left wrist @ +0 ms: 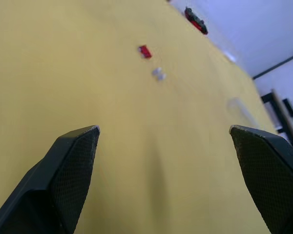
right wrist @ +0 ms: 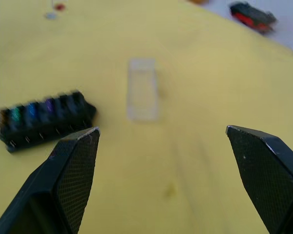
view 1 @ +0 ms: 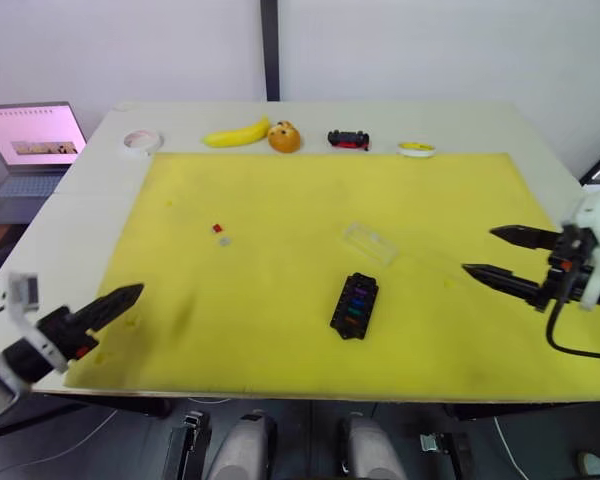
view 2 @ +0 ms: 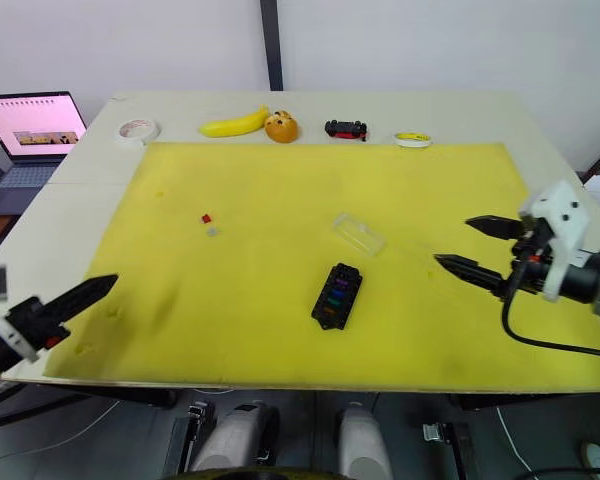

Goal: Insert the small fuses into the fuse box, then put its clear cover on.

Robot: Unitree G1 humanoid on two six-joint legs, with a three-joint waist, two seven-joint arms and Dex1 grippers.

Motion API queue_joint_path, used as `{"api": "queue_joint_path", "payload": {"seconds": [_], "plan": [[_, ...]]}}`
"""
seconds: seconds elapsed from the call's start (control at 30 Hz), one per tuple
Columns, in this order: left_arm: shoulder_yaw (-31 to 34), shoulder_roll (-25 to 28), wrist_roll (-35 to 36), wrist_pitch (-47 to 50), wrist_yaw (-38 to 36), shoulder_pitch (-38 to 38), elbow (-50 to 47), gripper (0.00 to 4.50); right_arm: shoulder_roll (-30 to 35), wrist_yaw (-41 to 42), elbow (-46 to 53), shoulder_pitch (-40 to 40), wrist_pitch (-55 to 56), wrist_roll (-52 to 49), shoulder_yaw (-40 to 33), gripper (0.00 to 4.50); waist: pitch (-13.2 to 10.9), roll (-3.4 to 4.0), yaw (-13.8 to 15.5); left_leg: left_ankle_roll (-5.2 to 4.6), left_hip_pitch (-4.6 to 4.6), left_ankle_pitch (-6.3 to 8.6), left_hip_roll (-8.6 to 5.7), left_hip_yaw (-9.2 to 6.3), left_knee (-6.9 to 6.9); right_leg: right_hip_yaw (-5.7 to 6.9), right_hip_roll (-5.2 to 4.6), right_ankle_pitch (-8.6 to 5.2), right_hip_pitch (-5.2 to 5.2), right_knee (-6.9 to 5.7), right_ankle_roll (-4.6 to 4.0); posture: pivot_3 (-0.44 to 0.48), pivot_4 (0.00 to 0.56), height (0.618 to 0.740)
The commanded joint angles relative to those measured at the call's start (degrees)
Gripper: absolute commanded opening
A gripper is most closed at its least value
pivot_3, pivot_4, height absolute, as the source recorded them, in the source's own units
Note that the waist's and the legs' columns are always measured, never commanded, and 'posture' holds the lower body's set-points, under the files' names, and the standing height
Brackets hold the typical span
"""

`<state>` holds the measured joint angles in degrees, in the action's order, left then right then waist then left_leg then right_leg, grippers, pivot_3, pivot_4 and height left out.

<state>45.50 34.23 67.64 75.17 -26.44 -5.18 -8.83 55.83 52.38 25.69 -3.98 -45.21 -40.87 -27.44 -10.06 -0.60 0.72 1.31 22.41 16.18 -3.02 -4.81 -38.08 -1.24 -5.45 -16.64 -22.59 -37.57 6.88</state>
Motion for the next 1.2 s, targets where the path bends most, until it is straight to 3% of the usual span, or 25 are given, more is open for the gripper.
{"api": "queue_joint_path", "payload": {"seconds": [0.03,0.13,0.27,0.5,0.8,1.2], "plan": [[-3.0,-0.3,6.8,5.3,6.6,-9.1,6.9,4.50,-2.3,-3.0,5.9,-4.6,-2.0,-4.4,5.1,4.44,0.0,-0.04,-0.2,0.00,0.02,0.00,-0.03,0.01,0.00,0.01,0.03,0.01,-0.05,-0.01,0.01,0.000,0.150,0.740],[-2.8,-1.8,6.8,6.6,13.7,-16.7,18.2,4.50,-5.2,-5.6,7.8,-9.9,-2.8,-5.3,11.3,4.44,0.0,-0.07,-1.2,-0.01,0.02,0.00,-0.12,0.09,-0.02,-0.07,0.06,0.02,-0.11,-0.05,0.03,0.000,0.150,0.740],[-3.9,-1.5,4.6,7.0,17.7,-23.1,29.0,4.50,-9.0,-8.1,9.8,-15.6,-3.8,-6.4,17.6,4.44,0.0,-0.11,-1.6,0.04,0.05,-0.02,-0.11,0.10,0.02,-0.10,0.10,0.01,-0.33,-0.27,0.03,0.000,0.150,0.740],[-5.8,-1.2,1.7,9.7,17.2,-31.0,40.0,4.50,-14.5,-12.1,10.7,-19.7,-3.6,-4.0,25.9,4.44,0.1,-0.21,-1.1,0.12,0.14,-0.08,-0.19,0.08,0.01,-0.10,0.04,0.01,-0.48,-0.42,0.03,0.000,0.150,0.740],[-9.7,-2.9,-3.4,8.9,12.2,-32.1,41.5,4.50,-15.4,-13.9,10.7,-22.6,-1.6,3.8,33.9,4.44,0.1,-0.22,-1.2,0.26,0.18,-0.16,-0.23,0.08,0.03,-0.10,0.00,0.01,-0.57,-0.49,0.03,0.000,0.150,0.740],[-12.3,-4.3,-9.0,8.8,7.2,-34.5,44.7,4.50,-16.0,-13.2,10.4,-23.4,-1.9,6.6,35.5,4.44,0.1,-0.24,-0.9,0.22,0.18,-0.14,-0.29,0.08,0.02,-0.08,-0.07,0.01,-0.52,-0.46,0.03,0.000,0.150,0.740]]}}
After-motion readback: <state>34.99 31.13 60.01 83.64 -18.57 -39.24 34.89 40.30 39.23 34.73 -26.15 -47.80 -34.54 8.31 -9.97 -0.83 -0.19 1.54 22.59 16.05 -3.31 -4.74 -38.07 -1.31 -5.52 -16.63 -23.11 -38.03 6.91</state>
